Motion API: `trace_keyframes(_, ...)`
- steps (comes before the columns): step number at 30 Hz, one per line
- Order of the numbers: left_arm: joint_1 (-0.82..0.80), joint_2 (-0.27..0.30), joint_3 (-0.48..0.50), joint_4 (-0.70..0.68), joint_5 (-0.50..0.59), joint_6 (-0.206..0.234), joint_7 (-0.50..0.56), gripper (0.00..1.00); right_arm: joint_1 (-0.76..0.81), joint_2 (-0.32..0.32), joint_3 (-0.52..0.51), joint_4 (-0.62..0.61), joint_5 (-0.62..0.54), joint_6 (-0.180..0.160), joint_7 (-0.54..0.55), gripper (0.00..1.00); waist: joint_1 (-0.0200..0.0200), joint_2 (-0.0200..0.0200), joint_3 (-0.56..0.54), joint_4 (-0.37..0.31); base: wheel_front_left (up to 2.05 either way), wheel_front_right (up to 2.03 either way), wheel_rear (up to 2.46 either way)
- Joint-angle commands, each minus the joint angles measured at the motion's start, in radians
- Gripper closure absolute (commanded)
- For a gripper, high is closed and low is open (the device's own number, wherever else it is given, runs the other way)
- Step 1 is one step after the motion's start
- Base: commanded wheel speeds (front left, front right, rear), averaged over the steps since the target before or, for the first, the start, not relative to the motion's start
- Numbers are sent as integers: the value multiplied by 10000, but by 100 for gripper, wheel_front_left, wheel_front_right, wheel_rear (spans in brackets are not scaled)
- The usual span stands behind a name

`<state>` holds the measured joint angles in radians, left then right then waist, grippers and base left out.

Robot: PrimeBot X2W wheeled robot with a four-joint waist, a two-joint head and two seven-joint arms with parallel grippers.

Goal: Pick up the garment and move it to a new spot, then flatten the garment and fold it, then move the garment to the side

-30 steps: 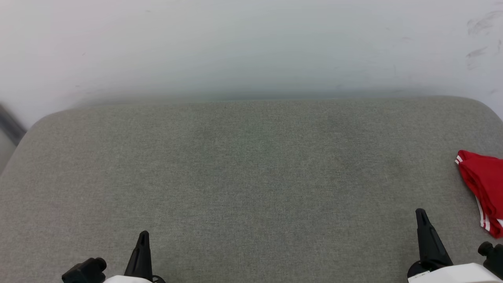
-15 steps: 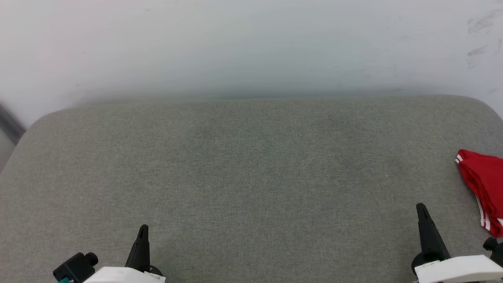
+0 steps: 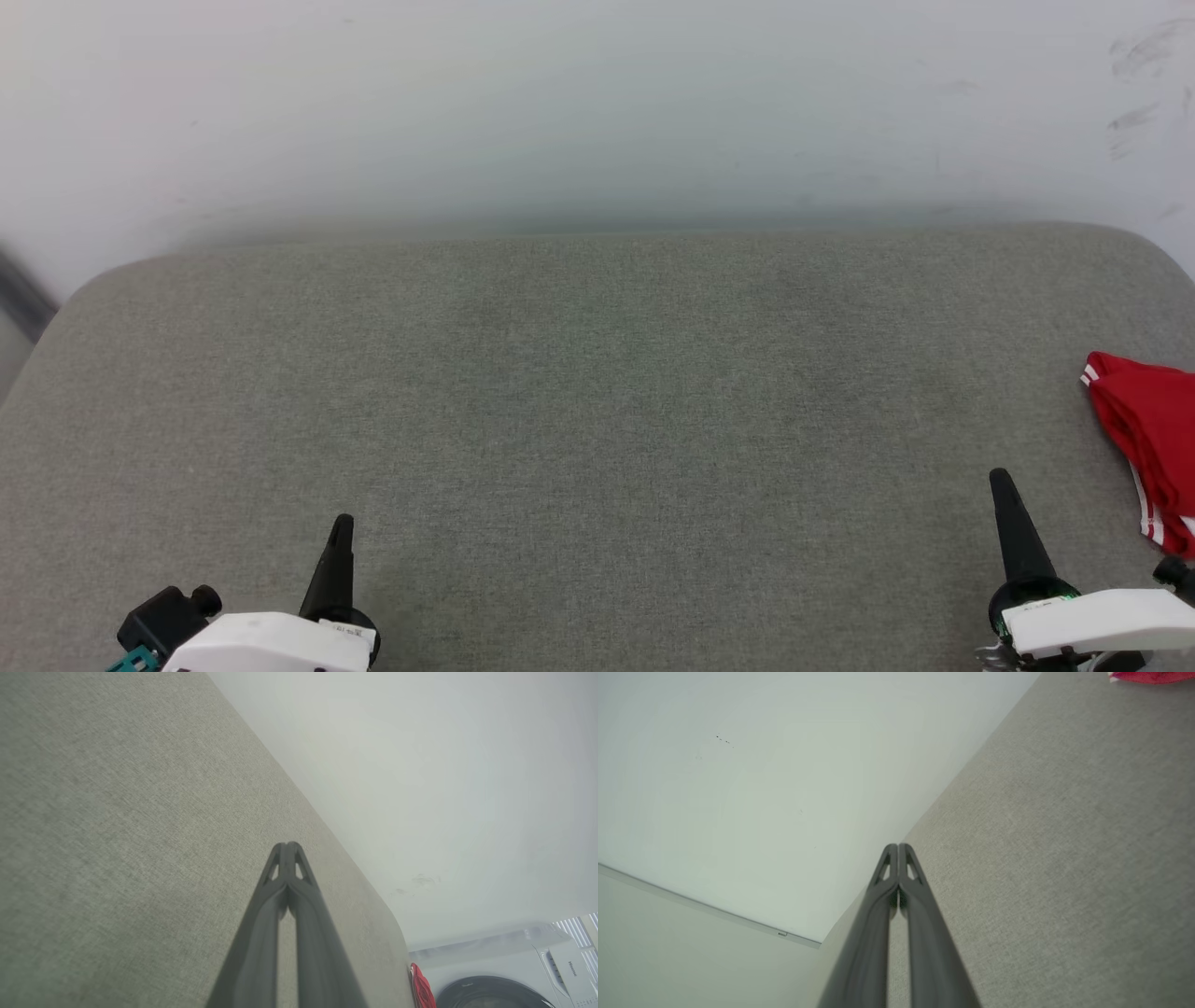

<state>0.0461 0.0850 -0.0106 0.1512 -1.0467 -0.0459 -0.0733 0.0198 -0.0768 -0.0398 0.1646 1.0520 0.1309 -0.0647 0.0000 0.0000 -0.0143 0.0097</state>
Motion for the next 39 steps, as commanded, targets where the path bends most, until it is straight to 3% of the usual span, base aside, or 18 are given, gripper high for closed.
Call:
trace_keyframes(1, -283, 63, 73, -39, -352, -102, 64, 100, -266, -83, -36, -22, 354, -1, 68, 100, 0, 0, 5, -2, 0, 0, 0)
trace_keyframes(39, -1120, 23, 532, 584, -4012, -608, 994, 100, -941, -32, -263, 501, 3925, -2, 1011, 100, 0, 0, 102, -57, 0, 0, 0)
